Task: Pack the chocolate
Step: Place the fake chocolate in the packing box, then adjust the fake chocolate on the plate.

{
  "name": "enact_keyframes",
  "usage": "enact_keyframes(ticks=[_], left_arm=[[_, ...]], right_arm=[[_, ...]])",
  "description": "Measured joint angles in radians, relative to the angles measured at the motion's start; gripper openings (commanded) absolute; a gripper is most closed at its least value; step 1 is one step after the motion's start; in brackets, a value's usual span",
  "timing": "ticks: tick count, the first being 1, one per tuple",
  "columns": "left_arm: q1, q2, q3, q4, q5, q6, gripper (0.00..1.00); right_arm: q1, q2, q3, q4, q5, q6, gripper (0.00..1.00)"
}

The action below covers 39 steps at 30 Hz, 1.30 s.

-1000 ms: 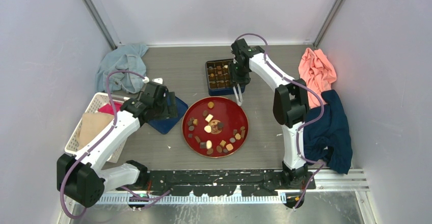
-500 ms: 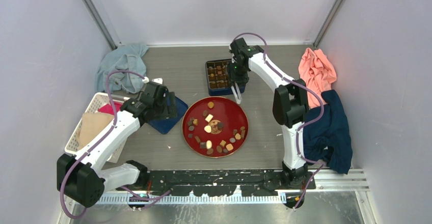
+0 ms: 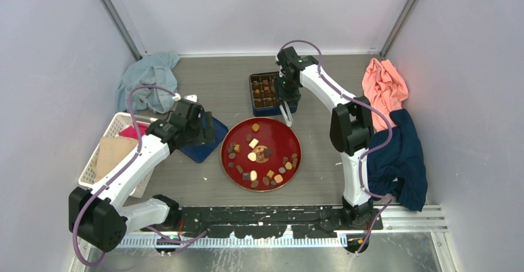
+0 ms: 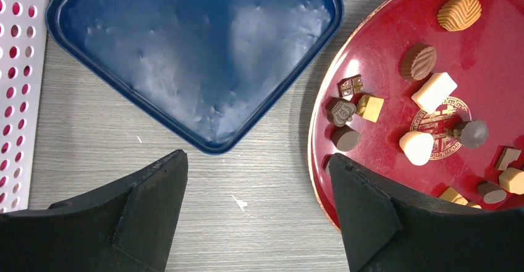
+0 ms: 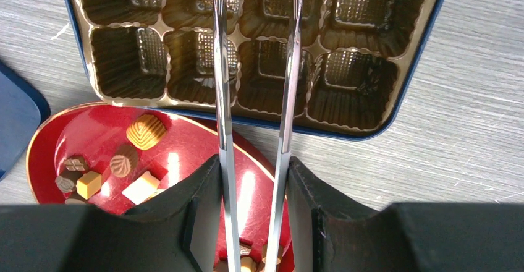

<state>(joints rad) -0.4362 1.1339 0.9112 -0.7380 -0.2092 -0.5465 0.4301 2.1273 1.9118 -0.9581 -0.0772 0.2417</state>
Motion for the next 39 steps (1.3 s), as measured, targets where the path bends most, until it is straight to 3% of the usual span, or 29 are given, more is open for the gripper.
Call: enact_keyframes(ticks=[8,28,33,39], left_arm=[[0.0,0.0,0.0,-0.001,0.0,0.0,0.85],[0.0,-0.003,0.0,-0.001,0.0,0.0,0.85],[0.0,-0.003,0.0,-0.001,0.0,0.0,0.85],[0.0,-0.003,0.0,-0.001,0.0,0.0,0.85]], right_arm=[[0.0,0.0,0.0,0.009,0.035,0.005,0.4],[0.0,0.0,0.0,0.008,0.035,0.005,0.51],[0.0,0.0,0.0,0.008,0.035,0.005,0.48],[0.0,-0.01,0.0,0.006,0.04,0.009,0.35]])
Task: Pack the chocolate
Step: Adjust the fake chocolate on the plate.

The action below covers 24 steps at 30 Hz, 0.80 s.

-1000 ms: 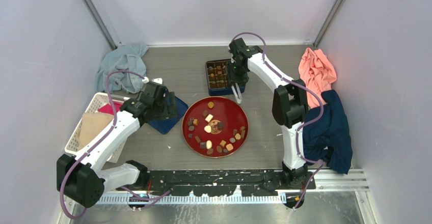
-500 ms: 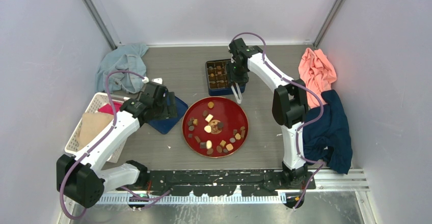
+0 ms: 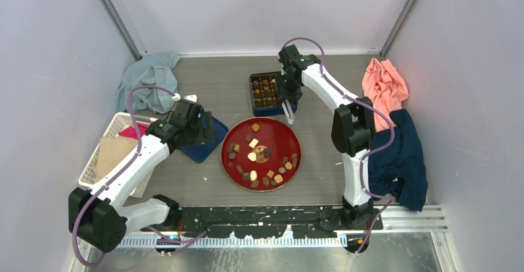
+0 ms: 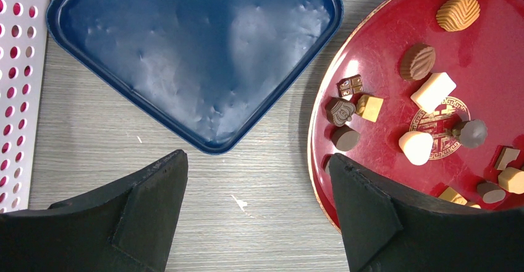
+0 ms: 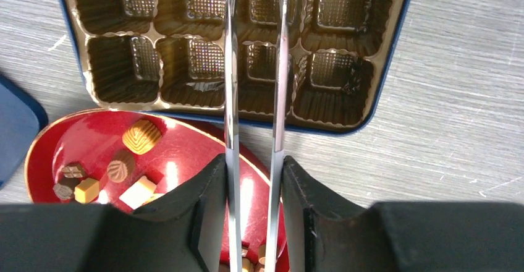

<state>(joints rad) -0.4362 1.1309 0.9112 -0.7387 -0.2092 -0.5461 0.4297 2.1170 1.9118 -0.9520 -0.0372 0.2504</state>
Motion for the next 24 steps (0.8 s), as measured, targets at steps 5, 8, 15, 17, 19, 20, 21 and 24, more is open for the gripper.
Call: enact_keyframes(ticks=[5,8,15,17,19,20,21,24], left_arm=[[0.0,0.0,0.0,0.0,0.0,0.0,0.85],[0.0,0.0,0.0,0.0,0.0,0.0,0.85],[0.0,0.0,0.0,0.001,0.001,0.0,0.85],[0.0,0.0,0.0,0.001,0.001,0.0,0.85],[0.0,0.0,0.0,0.001,0.002,0.0,0.85],[0.0,0.0,0.0,0.001,0.002,0.0,0.85],[0.0,0.0,0.0,0.001,0.002,0.0,0.85],[0.0,0.0,0.0,0.001,0.001,0.0,0.85]], right_arm=[[0.0,-0.069,-0.009,-0.006,0.005,0.002,0.24],[0.0,-0.165,-0.061,-0.002,0.008,0.002,0.23],[0.017,-0.45,-0.344,-0.032,0.025,0.008,0.22],[0.036,-0.513,-0.435,-0.064,0.028,0.016,0.22],[0.06,-0.559,-0.507,-0.103,0.029,0.027,0.23],[0.077,-0.579,-0.542,-0.128,0.033,0.036,0.23],[0.096,-0.599,-0.573,-0.152,0.036,0.044,0.24],[0.138,-0.645,-0.632,-0.205,0.037,0.071,0.26]])
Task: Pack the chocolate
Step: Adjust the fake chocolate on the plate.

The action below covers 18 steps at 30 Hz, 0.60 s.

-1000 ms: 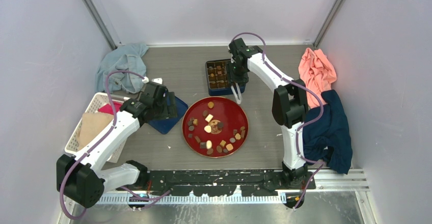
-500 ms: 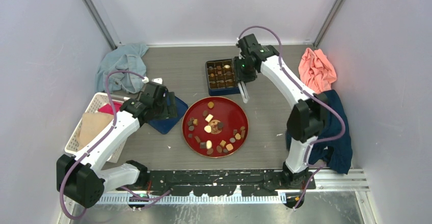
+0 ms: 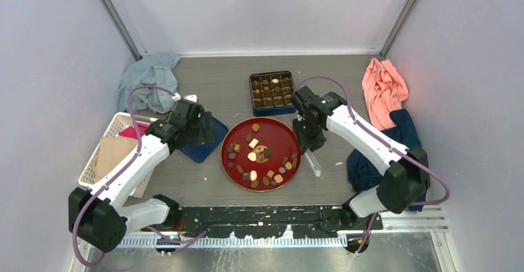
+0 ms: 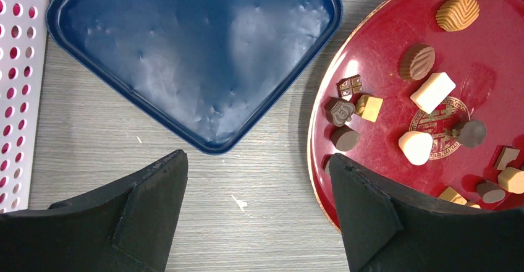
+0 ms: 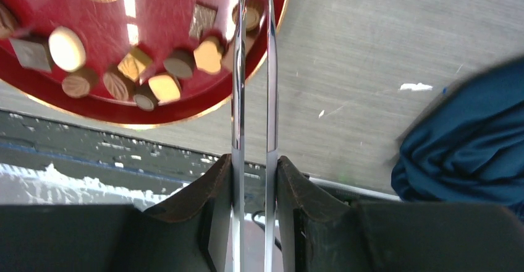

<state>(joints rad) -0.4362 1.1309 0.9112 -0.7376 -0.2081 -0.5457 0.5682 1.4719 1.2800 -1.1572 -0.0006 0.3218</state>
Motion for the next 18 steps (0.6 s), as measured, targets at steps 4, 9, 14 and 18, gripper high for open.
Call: enact_keyframes(ticks=[4,9,14,18], left_arm=[[0.0,0.0,0.0,0.0,0.0,0.002,0.85],[0.0,0.0,0.0,0.0,0.0,0.003,0.85],[0.0,0.0,0.0,0.0,0.0,0.003,0.85],[0.0,0.0,0.0,0.0,0.0,0.003,0.85]], right_arm=[[0.038,-0.057,-0.036,-0.055,-0.01,0.03,0.27],[0.101,-0.068,-0.072,-0.085,-0.028,0.048,0.28],[0.153,-0.047,-0.092,-0.099,-0.04,0.056,0.28],[0.154,-0.045,-0.092,-0.11,-0.024,0.078,0.28]])
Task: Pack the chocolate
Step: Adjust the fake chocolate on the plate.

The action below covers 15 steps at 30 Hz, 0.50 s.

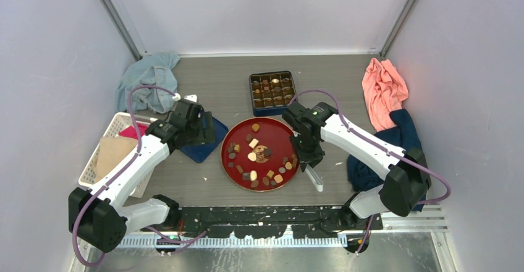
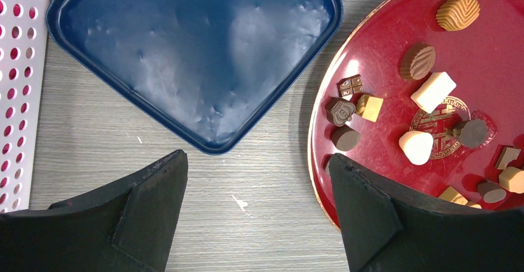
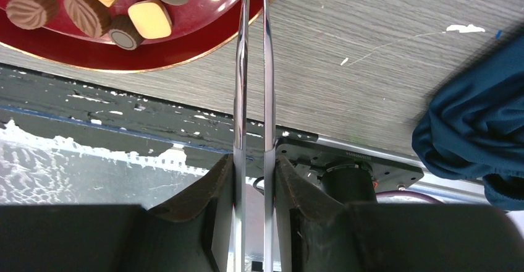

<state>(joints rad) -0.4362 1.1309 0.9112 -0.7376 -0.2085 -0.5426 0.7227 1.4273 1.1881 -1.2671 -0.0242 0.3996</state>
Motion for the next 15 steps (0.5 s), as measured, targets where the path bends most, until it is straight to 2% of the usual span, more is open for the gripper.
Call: enact_keyframes(ticks=[15], left_arm=[[0.0,0.006,0.0,0.002,0.011,0.0,0.85]], right_arm=[[0.0,0.0,-0.041,-0.037,0.008,0.031,0.28]])
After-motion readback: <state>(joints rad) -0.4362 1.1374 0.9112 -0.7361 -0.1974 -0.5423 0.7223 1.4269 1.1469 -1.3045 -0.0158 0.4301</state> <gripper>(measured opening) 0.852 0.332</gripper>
